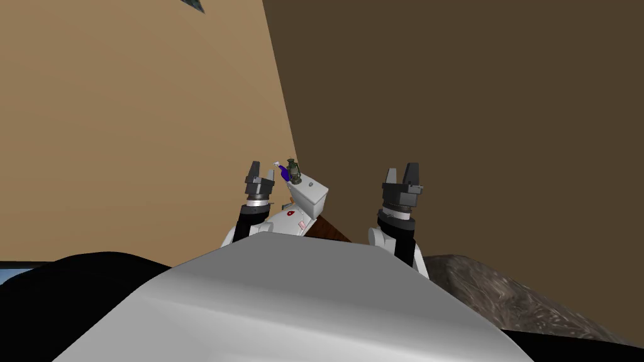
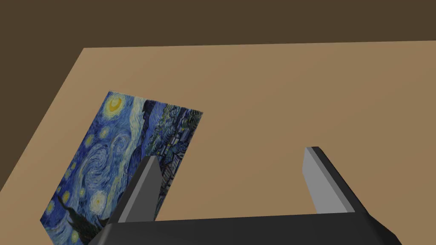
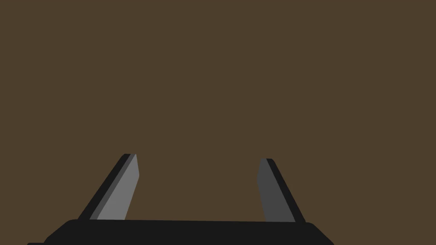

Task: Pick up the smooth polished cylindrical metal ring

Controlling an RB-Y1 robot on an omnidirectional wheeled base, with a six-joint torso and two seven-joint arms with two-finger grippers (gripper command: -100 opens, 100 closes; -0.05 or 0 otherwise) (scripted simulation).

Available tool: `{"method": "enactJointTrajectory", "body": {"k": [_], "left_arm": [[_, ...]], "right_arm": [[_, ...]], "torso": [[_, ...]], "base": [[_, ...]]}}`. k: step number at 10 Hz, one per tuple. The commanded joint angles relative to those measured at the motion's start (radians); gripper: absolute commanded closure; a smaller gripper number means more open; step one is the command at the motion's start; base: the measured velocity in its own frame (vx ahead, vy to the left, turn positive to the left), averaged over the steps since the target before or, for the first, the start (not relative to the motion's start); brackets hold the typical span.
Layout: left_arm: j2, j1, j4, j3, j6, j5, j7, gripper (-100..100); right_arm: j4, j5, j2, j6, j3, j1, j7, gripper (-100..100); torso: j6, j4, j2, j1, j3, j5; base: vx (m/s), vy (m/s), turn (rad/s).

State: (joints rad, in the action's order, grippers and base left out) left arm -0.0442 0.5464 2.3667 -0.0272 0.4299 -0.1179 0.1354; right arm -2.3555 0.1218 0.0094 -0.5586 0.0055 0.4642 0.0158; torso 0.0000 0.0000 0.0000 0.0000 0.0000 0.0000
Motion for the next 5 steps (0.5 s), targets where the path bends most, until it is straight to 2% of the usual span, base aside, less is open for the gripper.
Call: {"method": "enactJointTrajectory", "body": {"k": [1, 2, 5], "left_arm": [[-0.030, -0.010, -0.016, 0.002, -0.019, 0.000, -0.003, -100], [-0.059, -0.024, -0.037, 0.006, -0.046, 0.001, -0.006, -100], [-0.104, -0.055, -0.083, 0.013, -0.104, 0.002, -0.015, -100]], "right_arm": [[0.000, 0.000, 0.000, 0.000, 0.000, 0.000, 0.000, 0], [0.000, 0.000, 0.000, 0.000, 0.000, 0.000, 0.000, 0], [0.000, 0.000, 0.000, 0.000, 0.000, 0.000, 0.000, 0]], "torso": [[0.000, 0.000, 0.000, 0.000, 0.000, 0.000], [0.000, 0.000, 0.000, 0.000, 0.000, 0.000], [0.000, 0.000, 0.000, -0.001, 0.000, 0.000]], "base": [[-0.004, -0.008, -0.051], [-0.009, -0.018, -0.104], [-0.008, -0.023, -0.094]]}}
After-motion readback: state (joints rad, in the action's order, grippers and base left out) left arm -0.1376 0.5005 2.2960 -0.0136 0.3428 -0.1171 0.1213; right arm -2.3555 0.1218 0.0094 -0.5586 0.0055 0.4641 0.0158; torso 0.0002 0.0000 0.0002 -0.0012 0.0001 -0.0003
